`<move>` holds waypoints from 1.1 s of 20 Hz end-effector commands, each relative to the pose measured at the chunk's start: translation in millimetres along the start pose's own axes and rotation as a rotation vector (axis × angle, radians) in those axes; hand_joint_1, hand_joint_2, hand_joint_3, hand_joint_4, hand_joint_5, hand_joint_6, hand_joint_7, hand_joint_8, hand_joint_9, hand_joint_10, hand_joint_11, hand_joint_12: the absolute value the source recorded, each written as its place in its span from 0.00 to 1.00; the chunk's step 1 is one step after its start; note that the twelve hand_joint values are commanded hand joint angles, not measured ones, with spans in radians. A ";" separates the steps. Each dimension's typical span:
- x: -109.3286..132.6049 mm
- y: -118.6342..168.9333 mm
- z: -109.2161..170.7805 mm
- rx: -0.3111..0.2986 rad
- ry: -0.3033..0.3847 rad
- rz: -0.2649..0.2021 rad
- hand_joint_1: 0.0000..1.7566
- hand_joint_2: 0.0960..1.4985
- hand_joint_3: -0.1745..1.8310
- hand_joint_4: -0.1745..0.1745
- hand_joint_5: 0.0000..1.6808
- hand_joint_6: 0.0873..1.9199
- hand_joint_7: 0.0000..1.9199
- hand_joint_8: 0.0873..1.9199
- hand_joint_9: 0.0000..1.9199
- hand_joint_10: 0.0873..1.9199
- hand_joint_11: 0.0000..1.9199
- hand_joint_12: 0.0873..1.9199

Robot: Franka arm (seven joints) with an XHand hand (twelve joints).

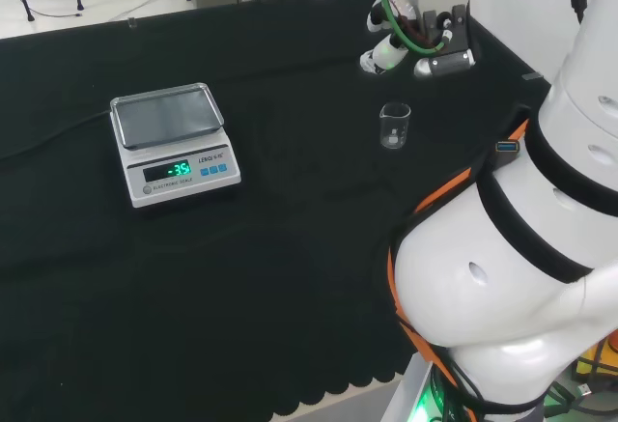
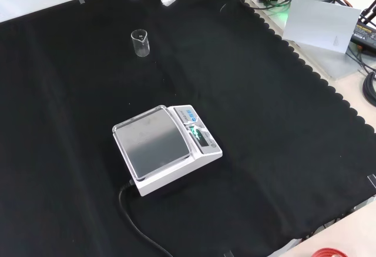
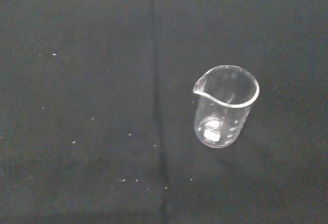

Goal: Pick up the beaker.

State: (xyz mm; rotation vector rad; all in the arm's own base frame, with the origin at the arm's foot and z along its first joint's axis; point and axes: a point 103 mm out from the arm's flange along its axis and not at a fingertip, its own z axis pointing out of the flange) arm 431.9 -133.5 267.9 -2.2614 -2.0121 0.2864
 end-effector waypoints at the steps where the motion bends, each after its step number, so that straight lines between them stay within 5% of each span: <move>1: -13.7 8.3 19.2 -0.009 0.050 0.002 0.44 0.47 0.35 0.36 0.28 0.22 0.21 0.33 0.26 0.38 0.04 0.73; 8: -36.8 14.3 40.8 -0.030 0.166 0.042 0.45 0.47 0.35 0.35 0.28 0.24 0.21 0.33 0.27 0.38 0.05 0.74; 22: -38.7 40.2 77.5 0.058 0.139 0.045 0.45 0.47 0.36 0.34 0.28 0.27 0.22 0.33 0.27 0.38 0.05 0.74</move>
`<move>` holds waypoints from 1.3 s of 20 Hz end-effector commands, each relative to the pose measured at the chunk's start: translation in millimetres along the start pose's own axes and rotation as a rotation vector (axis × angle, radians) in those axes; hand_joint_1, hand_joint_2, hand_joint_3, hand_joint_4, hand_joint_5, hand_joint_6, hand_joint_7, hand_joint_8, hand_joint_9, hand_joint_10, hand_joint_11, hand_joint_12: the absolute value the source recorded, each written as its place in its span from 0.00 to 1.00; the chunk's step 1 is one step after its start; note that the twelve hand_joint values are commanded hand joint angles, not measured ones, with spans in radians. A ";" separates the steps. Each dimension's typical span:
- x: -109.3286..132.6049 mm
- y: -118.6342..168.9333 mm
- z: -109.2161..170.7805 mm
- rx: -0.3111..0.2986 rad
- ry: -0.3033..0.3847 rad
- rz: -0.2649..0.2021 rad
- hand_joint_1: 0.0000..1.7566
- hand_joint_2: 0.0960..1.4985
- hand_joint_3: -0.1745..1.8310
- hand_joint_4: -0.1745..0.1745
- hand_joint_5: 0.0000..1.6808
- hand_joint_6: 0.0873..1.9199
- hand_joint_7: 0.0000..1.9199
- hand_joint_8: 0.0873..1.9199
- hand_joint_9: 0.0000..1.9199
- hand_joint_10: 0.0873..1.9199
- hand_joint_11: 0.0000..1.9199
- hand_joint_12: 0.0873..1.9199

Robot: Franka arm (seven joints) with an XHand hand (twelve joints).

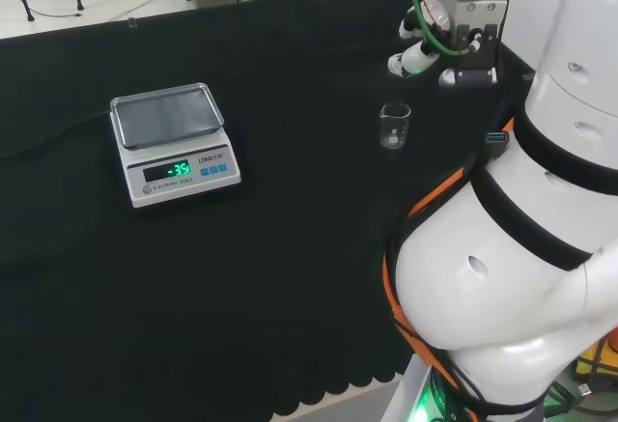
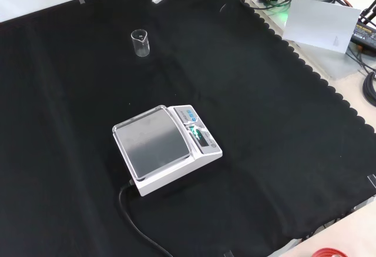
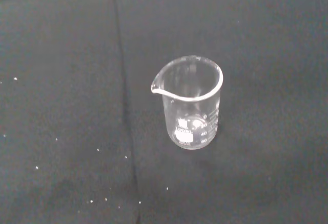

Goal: Pick up the beaker.

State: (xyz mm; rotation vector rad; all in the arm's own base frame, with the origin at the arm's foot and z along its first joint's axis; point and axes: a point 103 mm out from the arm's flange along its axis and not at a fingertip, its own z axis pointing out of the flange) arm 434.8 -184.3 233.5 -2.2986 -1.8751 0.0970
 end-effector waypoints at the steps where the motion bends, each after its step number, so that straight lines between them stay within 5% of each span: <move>1: 5.6 25.7 46.9 0.094 -0.014 -0.022 0.45 0.47 0.36 0.34 0.28 0.27 0.22 0.33 0.27 0.38 0.05 0.74; 10: 11.9 43.0 61.2 0.129 0.000 -0.030 0.45 0.47 0.36 0.33 0.28 0.27 0.22 0.33 0.27 0.38 0.05 0.74; 15: 7.9 41.7 74.6 0.198 -0.023 -0.024 0.45 0.47 0.36 0.33 0.26 0.27 0.20 0.33 0.26 0.38 0.04 0.74; 26: 3.9 38.3 96.6 0.286 -0.054 -0.039 0.45 0.40 0.34 0.37 0.16 0.18 0.09 0.33 0.16 0.40 0.00 0.75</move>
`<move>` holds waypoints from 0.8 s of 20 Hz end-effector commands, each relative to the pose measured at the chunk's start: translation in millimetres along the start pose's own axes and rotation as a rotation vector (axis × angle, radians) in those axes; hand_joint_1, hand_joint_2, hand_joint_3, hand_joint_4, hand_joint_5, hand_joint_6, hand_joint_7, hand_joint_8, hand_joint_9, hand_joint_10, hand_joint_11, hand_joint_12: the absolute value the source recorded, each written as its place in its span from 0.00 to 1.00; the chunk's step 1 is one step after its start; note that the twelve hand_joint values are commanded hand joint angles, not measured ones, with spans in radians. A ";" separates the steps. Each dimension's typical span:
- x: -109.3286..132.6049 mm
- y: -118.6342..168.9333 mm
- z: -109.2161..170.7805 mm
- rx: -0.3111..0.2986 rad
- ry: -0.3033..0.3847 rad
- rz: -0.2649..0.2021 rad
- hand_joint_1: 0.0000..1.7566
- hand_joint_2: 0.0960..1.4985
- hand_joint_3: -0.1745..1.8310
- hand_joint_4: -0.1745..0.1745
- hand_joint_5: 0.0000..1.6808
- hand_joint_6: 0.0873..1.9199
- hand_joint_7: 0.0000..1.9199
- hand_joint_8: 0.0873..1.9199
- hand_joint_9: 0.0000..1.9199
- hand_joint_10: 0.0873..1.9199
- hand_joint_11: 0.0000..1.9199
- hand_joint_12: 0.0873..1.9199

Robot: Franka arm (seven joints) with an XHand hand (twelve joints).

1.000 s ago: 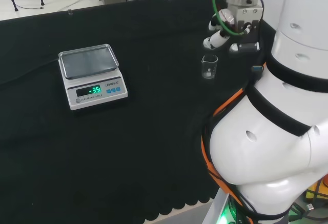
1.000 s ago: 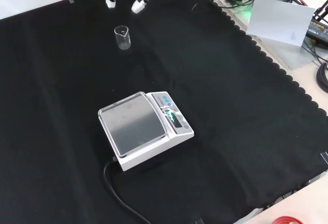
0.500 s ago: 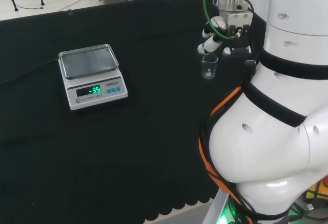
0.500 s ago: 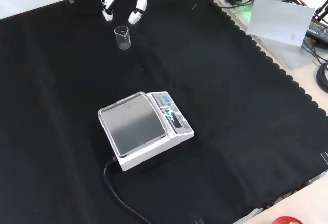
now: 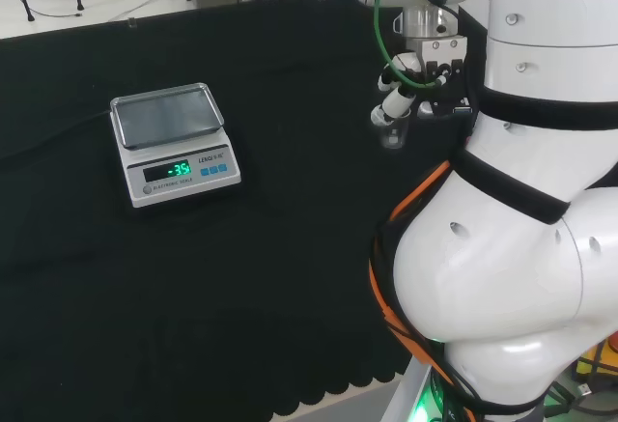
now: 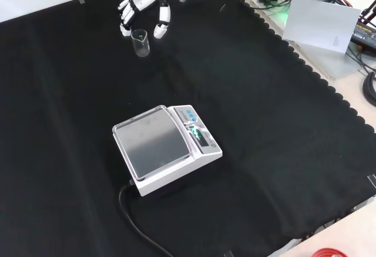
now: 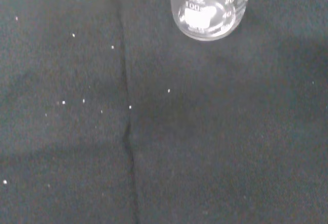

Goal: Pick up the beaker.

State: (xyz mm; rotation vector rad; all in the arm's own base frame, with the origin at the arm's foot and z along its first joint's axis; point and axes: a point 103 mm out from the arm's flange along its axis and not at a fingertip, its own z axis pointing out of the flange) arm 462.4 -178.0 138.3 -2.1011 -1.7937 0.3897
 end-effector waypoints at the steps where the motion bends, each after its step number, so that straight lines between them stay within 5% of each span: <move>1: -2.9 -2.7 9.6 0.014 0.000 -0.007 0.45 0.39 0.34 0.37 0.16 0.18 0.09 0.33 0.16 0.40 0.00 0.75; 16: -6.1 23.8 32.4 0.081 -0.009 0.010 0.46 0.37 0.33 0.39 0.16 0.10 0.05 0.32 0.13 0.40 0.00 0.75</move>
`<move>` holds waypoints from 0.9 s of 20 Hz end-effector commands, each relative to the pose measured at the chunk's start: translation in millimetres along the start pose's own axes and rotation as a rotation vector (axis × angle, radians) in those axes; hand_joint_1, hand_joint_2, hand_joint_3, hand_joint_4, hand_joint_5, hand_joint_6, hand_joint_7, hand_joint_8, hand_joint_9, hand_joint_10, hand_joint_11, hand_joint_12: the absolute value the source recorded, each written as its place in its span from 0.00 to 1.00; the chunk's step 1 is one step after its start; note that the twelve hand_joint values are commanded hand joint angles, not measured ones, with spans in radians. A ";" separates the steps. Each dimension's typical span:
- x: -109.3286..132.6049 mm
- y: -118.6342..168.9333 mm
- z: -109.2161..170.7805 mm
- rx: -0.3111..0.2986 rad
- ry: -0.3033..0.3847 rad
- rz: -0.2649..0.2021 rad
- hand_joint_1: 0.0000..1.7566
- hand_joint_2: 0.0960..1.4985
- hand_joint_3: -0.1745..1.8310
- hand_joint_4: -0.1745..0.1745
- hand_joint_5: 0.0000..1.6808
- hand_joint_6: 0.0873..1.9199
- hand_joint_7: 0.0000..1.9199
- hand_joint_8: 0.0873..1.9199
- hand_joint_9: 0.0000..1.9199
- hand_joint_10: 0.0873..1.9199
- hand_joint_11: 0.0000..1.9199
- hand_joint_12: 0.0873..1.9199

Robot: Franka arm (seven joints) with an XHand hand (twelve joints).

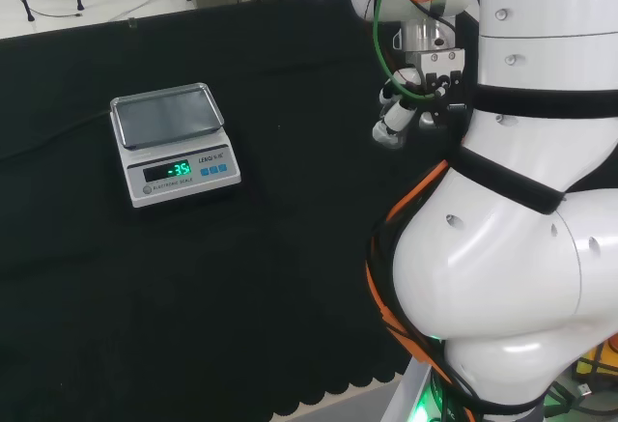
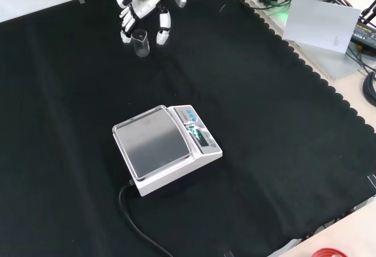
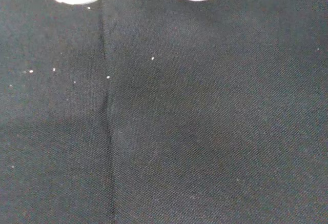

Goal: Pick up the beaker.

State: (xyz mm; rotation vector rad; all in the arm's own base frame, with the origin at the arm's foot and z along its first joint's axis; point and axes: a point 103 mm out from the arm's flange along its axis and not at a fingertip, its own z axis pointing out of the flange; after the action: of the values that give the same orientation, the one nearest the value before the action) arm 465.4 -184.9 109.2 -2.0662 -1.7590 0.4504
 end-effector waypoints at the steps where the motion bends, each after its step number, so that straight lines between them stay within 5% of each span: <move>1: 1.3 9.2 8.3 0.021 -0.003 0.005 0.47 0.37 0.33 0.39 0.16 0.10 0.05 0.32 0.13 0.40 0.00 0.75; 18: 6.9 13.3 0.0 -0.026 -0.013 0.001 0.55 0.41 0.40 0.33 0.24 0.09 0.13 0.34 0.25 0.39 0.12 0.71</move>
State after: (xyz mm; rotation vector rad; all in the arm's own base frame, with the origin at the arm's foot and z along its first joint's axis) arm 477.1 -181.8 103.8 -2.0848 -1.7762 0.4520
